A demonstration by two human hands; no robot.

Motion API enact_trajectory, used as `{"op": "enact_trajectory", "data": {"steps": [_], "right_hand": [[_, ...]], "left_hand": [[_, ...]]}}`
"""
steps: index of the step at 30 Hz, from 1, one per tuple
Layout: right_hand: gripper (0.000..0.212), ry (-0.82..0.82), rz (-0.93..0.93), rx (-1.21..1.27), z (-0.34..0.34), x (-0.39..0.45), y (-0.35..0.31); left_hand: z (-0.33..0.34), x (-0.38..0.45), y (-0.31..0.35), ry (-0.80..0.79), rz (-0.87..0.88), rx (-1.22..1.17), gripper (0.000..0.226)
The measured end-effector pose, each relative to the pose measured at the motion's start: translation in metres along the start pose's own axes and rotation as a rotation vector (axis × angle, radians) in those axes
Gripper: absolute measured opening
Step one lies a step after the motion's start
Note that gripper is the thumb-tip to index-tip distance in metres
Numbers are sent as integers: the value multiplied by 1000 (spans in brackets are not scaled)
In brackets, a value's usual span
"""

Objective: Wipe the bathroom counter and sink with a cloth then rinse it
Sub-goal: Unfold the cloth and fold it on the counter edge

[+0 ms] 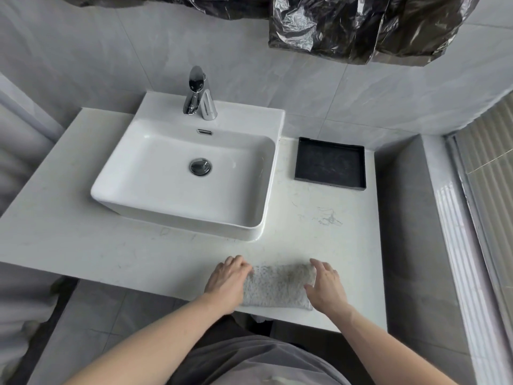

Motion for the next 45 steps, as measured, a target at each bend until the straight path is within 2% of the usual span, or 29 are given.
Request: {"op": "enact_trajectory", "data": {"steps": [3, 6, 8, 11, 14, 18, 22, 25, 28, 30, 32, 34, 37, 39, 43, 44, 45], "right_hand": [[71, 39, 110, 106, 17, -7, 5], [61, 102, 199, 250, 30, -9, 4], [53, 103, 214, 273, 34, -5, 3], [22, 66, 254, 302, 29, -1, -2], [9, 55, 281, 502, 19, -9, -13], [13, 46, 205, 672, 6, -27, -38], [15, -1, 58, 699, 17, -34, -77], [26, -128, -70, 634, 39, -32, -107], [48, -256, -163, 402, 61, -25, -120], [48, -231, -140, 365, 66, -22, -114], [48, -103, -62, 358, 63, -19, -99], [60, -10, 18, 339, 62, -15, -82], [69, -72, 111, 396, 65, -10, -77], [58, -111, 176, 457, 65, -6, -85], [9, -154, 189, 552, 52, 0, -100], [7, -132, 144, 607, 42, -3, -104], [15, -102, 100, 639, 26, -8, -109]], "left_hand": [[20, -13, 12, -150, 8, -35, 52], [32, -22, 11, -301, -20, -39, 57], [30, -25, 10, -321, -9, -64, 59], [21, -28, 9, -309, 9, -138, 60], [17, -32, 3, -254, -18, -233, 51], [16, -44, -6, -198, -79, -325, 38], [15, -55, -16, -137, -145, -386, 30], [16, -60, -24, -86, -254, -413, 27], [18, -59, -36, -73, -383, -407, 29], [19, -58, -41, -96, -420, -413, 32], [18, -55, -46, -117, -435, -416, 34], [18, -51, -49, -128, -450, -421, 36], [18, -43, -47, -166, -470, -466, 41], [19, -39, -45, -213, -476, -505, 46], [13, -29, -37, -253, -464, -516, 52], [9, -26, -34, -247, -454, -521, 52], [3, -23, -30, -233, -434, -519, 52]]}}
Point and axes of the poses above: each hand's wrist, its own x-axis towards the middle knuckle, its own z-axis out of the palm, y = z × x, the point moved 3 cm from there along x, towards the middle knuckle, and after that the axes turned 2 degrees about x, right-handed, at the moved point
